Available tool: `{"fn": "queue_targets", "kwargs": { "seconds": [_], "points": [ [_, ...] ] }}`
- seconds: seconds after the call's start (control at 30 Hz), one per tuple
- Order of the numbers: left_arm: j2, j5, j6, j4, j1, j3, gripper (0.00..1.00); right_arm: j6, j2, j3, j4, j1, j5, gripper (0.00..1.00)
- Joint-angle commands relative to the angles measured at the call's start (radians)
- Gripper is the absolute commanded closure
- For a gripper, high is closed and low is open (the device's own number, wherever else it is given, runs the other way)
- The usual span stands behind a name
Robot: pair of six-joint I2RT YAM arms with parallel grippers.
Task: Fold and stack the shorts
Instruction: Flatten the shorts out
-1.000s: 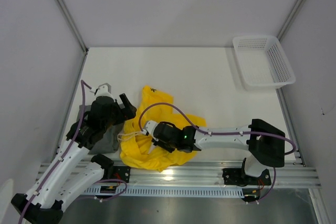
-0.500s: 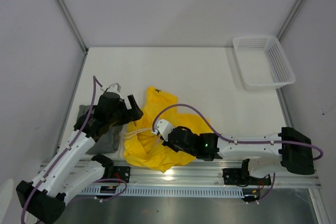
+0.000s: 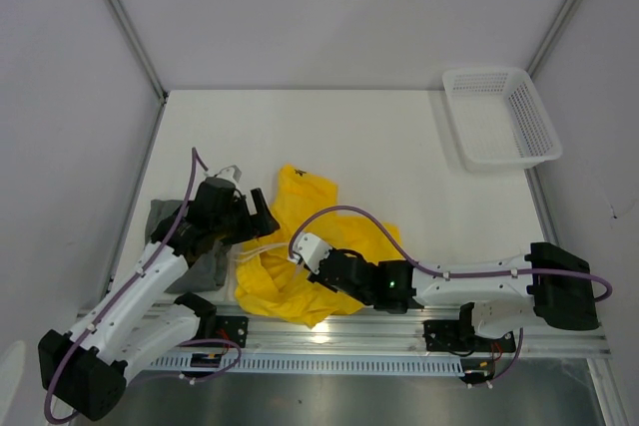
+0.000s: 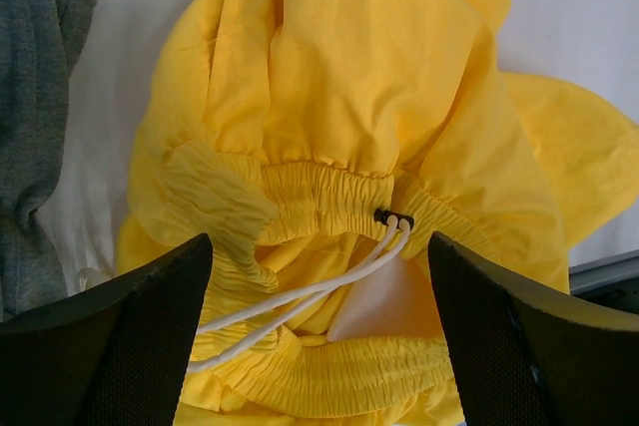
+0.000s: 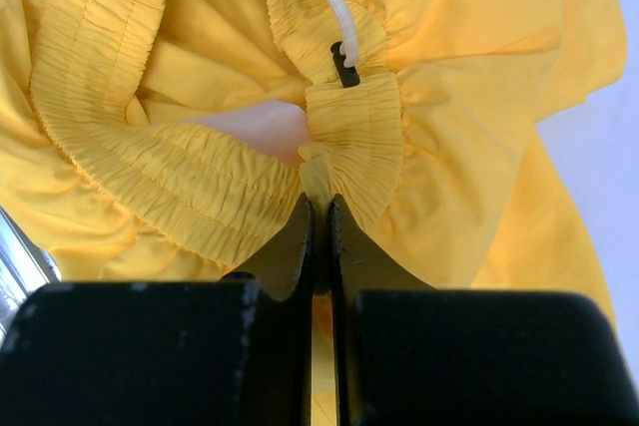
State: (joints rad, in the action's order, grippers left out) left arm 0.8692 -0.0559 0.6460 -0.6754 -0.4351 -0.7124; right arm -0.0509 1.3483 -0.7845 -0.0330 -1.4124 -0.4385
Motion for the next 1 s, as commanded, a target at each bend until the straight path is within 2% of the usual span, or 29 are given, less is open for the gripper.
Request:
{"fn": "queue_targets", "kwargs": {
  "seconds": [0.0, 0.13, 0.4, 0.47, 0.57, 0.67, 0.7, 0.77, 0.8, 0.83, 0.97],
  "points": [
    [-0.012, 0.001, -0.013, -0.001, 0.010, 0.007, 0.10, -0.017, -0.014, 0.010, 0.068, -0.010, -0.043, 1.00],
    [0.008, 0.047, 0.004, -0.009, 0.009, 0.010, 0.20, -0.018, -0.029, 0.019, 0.077, -0.017, -0.048, 1.00],
    [0.057, 0.180, 0.040, -0.010, 0.009, 0.014, 0.25, -0.033, -0.055, 0.024, 0.082, -0.045, -0.074, 1.00],
    [0.076, 0.185, 0.044, -0.004, 0.009, 0.017, 0.25, -0.036, -0.061, 0.027, 0.085, -0.048, -0.078, 1.00],
    [0.102, 0.191, 0.049, 0.011, 0.009, 0.021, 0.30, -0.040, -0.066, 0.027, 0.085, -0.051, -0.077, 1.00],
    [0.094, 0.209, 0.050, 0.023, 0.009, 0.030, 0.51, -0.040, -0.069, 0.025, 0.084, -0.057, -0.081, 1.00],
    [0.091, 0.209, 0.050, 0.025, 0.009, 0.030, 0.64, -0.040, -0.071, 0.027, 0.084, -0.059, -0.085, 1.00],
    [0.090, 0.203, 0.049, 0.031, 0.009, 0.039, 0.80, -0.041, -0.081, 0.036, 0.087, -0.063, -0.100, 1.00],
    [0.091, 0.200, 0.049, 0.034, 0.010, 0.041, 0.96, -0.041, -0.087, 0.040, 0.094, -0.063, -0.101, 1.00],
    [0.091, 0.196, 0.049, 0.039, 0.009, 0.045, 1.00, -0.041, -0.093, 0.047, 0.097, -0.065, -0.104, 1.00],
    [0.090, 0.208, 0.058, 0.046, 0.015, 0.039, 1.00, -0.038, -0.135, 0.079, 0.126, -0.066, -0.164, 1.00]
  ]
}}
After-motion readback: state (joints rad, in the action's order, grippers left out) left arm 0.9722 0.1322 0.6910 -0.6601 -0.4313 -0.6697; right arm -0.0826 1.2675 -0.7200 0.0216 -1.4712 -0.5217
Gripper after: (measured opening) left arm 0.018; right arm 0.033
